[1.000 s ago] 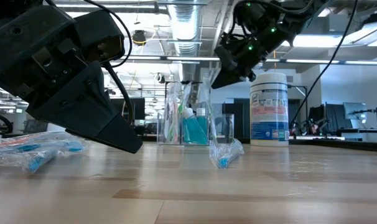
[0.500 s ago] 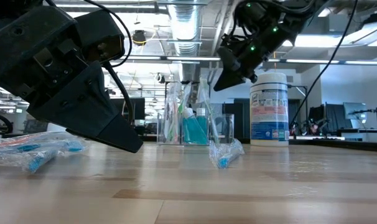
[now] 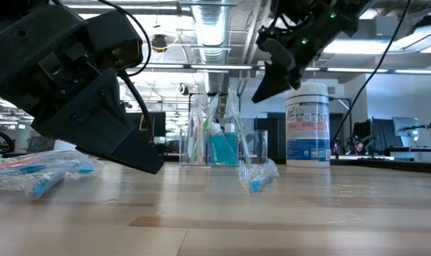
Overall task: Pick & Place toothbrushing station
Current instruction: Put the right blue toothbrush into the transparent organizer
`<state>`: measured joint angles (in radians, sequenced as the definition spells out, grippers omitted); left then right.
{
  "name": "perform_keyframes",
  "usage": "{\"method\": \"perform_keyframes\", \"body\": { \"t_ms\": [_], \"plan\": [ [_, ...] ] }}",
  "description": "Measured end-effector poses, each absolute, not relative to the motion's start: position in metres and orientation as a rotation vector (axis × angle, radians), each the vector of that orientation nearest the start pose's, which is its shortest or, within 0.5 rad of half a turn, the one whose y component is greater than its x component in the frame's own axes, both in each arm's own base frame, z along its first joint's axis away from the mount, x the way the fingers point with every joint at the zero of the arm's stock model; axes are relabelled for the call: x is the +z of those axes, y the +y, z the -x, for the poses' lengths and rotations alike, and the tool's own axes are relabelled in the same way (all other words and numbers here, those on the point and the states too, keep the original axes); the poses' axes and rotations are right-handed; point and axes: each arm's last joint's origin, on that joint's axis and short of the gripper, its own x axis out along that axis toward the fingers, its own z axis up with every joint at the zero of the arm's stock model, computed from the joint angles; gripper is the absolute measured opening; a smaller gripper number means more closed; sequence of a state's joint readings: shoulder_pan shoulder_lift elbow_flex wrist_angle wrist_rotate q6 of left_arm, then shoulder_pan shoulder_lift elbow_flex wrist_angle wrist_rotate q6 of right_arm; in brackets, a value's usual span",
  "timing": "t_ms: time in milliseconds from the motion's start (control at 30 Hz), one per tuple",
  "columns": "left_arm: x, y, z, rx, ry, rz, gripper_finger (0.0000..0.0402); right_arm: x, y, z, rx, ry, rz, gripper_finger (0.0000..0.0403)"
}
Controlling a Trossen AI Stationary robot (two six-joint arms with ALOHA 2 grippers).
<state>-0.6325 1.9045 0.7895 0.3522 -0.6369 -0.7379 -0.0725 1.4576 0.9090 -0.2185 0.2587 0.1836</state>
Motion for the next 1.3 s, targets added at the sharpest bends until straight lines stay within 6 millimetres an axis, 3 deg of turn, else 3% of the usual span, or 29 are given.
{"method": "perform_keyframes", "body": {
  "t_ms": [233,433,633,833,1033,1300],
  "plan": [
    [0.105,-0.184,-0.288,0.206,0.476,0.347,0.0137,0.221,-0.009,-0.295,-0.330,0.780,-0.088,0.0000],
    [0.114,-0.176,-0.303,0.200,0.441,0.374,0.0137,0.221,-0.006,-0.295,-0.320,0.779,-0.083,0.0003],
    [0.121,-0.171,-0.317,0.177,0.431,0.373,0.0137,0.221,-0.006,-0.296,-0.324,0.773,-0.083,0.0045],
    [0.115,-0.171,-0.336,0.162,0.450,0.369,0.0137,0.221,-0.006,-0.296,-0.323,0.771,-0.084,0.0082],
    [0.103,-0.169,-0.354,0.151,0.476,0.382,0.0137,0.221,-0.006,-0.296,-0.324,0.770,-0.084,0.0089],
    [0.099,-0.167,-0.358,0.155,0.494,0.394,0.0137,0.221,-0.006,-0.296,-0.323,0.772,-0.083,0.0088]
  ]
}}
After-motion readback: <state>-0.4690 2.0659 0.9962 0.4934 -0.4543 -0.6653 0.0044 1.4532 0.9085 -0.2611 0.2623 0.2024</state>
